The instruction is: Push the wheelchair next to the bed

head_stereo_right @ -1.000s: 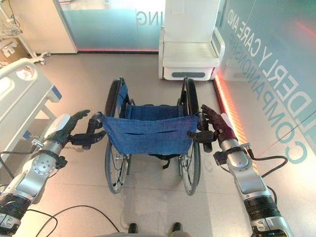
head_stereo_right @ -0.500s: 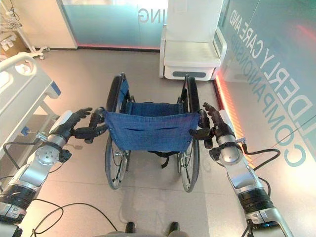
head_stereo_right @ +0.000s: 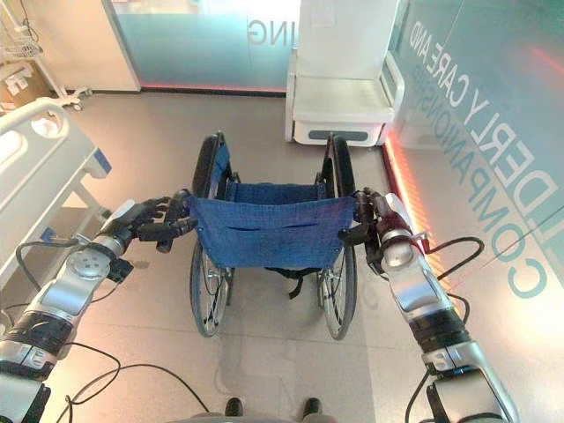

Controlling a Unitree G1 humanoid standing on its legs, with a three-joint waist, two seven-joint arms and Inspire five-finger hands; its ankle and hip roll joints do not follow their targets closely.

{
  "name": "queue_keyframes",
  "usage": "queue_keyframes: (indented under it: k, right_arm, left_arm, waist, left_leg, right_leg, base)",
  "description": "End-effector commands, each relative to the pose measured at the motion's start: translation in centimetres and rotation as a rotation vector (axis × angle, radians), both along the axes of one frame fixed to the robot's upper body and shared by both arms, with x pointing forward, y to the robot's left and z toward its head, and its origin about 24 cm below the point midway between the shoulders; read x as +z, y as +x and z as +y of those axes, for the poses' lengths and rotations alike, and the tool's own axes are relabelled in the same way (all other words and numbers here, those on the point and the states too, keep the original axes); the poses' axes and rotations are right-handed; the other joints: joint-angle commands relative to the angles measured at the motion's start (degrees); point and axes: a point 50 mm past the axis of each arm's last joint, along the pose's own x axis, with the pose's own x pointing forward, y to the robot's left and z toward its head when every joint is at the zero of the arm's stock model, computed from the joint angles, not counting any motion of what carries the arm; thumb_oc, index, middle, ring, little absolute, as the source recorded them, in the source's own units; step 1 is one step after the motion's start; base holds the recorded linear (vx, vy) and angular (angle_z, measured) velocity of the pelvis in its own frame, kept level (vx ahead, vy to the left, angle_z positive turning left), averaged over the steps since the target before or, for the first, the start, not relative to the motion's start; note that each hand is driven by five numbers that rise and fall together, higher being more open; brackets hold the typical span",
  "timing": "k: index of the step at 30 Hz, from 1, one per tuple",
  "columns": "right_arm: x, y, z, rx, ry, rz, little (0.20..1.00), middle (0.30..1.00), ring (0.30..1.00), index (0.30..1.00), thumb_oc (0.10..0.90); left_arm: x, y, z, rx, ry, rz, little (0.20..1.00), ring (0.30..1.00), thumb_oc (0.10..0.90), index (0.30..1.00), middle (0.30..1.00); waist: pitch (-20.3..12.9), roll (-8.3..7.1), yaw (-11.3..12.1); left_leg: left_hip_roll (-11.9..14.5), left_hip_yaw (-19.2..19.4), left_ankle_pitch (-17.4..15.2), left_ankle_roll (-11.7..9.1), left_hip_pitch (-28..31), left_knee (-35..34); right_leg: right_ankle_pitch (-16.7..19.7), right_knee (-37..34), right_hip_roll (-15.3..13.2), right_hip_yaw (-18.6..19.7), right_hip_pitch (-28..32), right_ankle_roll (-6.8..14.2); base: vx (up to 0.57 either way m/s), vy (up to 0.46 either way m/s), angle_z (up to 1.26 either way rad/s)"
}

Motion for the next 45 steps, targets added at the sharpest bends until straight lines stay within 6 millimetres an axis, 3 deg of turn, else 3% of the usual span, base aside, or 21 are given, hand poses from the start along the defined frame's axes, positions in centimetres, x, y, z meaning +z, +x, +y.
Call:
queue_keyframes:
  k: [1, 4, 7, 12, 19, 24, 29, 39, 45]
  right_arm:
    - [-6.3, -3.6, -4.2, -0.19, 0.026, 0.397, 0.9, 0.9, 0.9, 0.9, 0.8]
    - [-6.6, -3.6, -4.7, -0.22, 0.002, 0.42, 0.9, 0.9, 0.9, 0.9, 0.8]
    - [-4.7, -2.6, -5.6, -0.285, -0.184, 0.291, 0.9, 0.9, 0.9, 0.9, 0.8]
    - [-2.9, -1.1, -3.7, -0.269, -0.231, 0.195, 0.9, 0.9, 0.9, 0.9, 0.8]
    - [-5.4, -2.4, -3.7, -0.147, -0.215, 0.49, 0.9, 0.9, 0.9, 0.9, 0.8]
    - [-6.2, -2.2, -3.5, -0.115, -0.197, 0.58, 0.9, 0.9, 0.9, 0.9, 0.8]
    - [-6.0, -1.5, -3.0, -0.091, -0.159, 0.607, 0.9, 0.9, 0.9, 0.9, 0.8]
    - [-4.8, 0.2, -1.6, -0.055, -0.109, 0.576, 0.9, 0.9, 0.9, 0.9, 0.8]
    - [-4.4, 1.0, -0.4, -0.034, -0.083, 0.548, 0.9, 0.9, 0.9, 0.9, 0.8]
  left_arm:
    - [-0.7, -0.6, 4.0, 0.15, 0.121, 0.105, 0.9, 0.9, 0.8, 0.9, 0.9]
    - [-0.6, -0.4, 4.0, 0.139, 0.134, 0.11, 0.9, 0.9, 0.8, 0.9, 0.9]
    - [-0.4, -0.2, 3.8, 0.131, 0.149, 0.104, 0.9, 0.9, 0.8, 0.9, 0.9]
    - [-0.2, 0.2, 2.7, 0.121, 0.158, 0.085, 0.9, 0.9, 0.8, 0.9, 0.9]
    - [0.7, 0.8, 2.3, 0.08, 0.173, 0.08, 0.9, 0.9, 0.8, 0.9, 0.9]
    - [1.1, 1.4, 1.7, 0.032, 0.192, 0.128, 0.9, 0.9, 0.8, 0.9, 0.9]
    - [0.9, 1.9, 1.3, -0.007, 0.2, 0.215, 0.9, 0.9, 0.8, 0.9, 0.9]
    - [0.0, 2.1, 0.7, -0.078, 0.225, 0.567, 0.9, 0.9, 0.8, 0.9, 0.9]
    - [0.9, 3.1, 0.3, -0.063, 0.261, 0.562, 0.9, 0.9, 0.8, 0.9, 0.9]
  waist:
    - [0.5, -1.24, -1.0]
    - [0.3, -1.39, -0.7]
    - [0.4, -1.35, -0.5]
    - [1.0, -0.97, -0.3]
    - [1.2, -1.02, -0.2]
    - [1.0, -1.22, 0.2]
    - [1.1, -1.19, 0.4]
    - [0.5, -0.88, 0.2]
    - [0.0, -0.8, -0.2]
  left_leg:
    - [-1.3, 3.7, -4.4, 1.6, -2.5, 4.2]
    - [-1.2, 3.8, -4.4, 1.5, -2.6, 4.4]
    - [-1.1, 3.7, -4.5, 1.4, -2.4, 4.6]
    - [-1.2, 3.1, -4.9, 1.5, -3.0, 5.1]
    - [-1.5, 2.7, -4.8, 1.5, -3.0, 4.6]
    - [-1.5, 2.9, -4.6, 1.4, -3.0, 4.6]
    - [-1.5, 2.8, -4.5, 1.4, -3.0, 4.7]
    - [-1.6, 2.3, -4.5, 1.2, -2.7, 5.2]
    - [-1.7, 2.3, -4.7, 1.1, -2.3, 5.1]
  right_leg:
    - [-3.5, 5.9, 0.8, 1.1, -2.1, -0.3]
    - [-3.6, 6.0, 0.8, 1.0, -2.0, -0.4]
    - [-3.5, 6.1, 0.8, 1.0, -1.9, -0.4]
    - [-3.8, 6.6, 0.7, 1.8, -2.6, -0.3]
    - [-3.5, 6.0, 0.6, 1.7, -2.3, -0.4]
    - [-3.4, 5.8, 0.6, 1.2, -2.0, -0.5]
    - [-3.5, 5.8, 0.6, 1.1, -1.8, -0.7]
    - [-3.5, 5.6, 0.5, 1.1, -1.1, -0.9]
    - [-3.6, 5.2, 0.5, 1.2, -0.7, -1.1]
  base:
    - [0.02, -0.032, -0.01]
    - [0.0, 0.0, 0.0]
    - [0.0, 0.0, 0.0]
    - [-0.01, 0.006, 0.0]
    - [0.0, 0.002, 0.0]
    - [0.0, 0.0, 0.0]
    - [0.0, 0.0, 0.0]
    - [0.01, 0.001, 0.0]
    - [0.01, -0.001, 0.0]
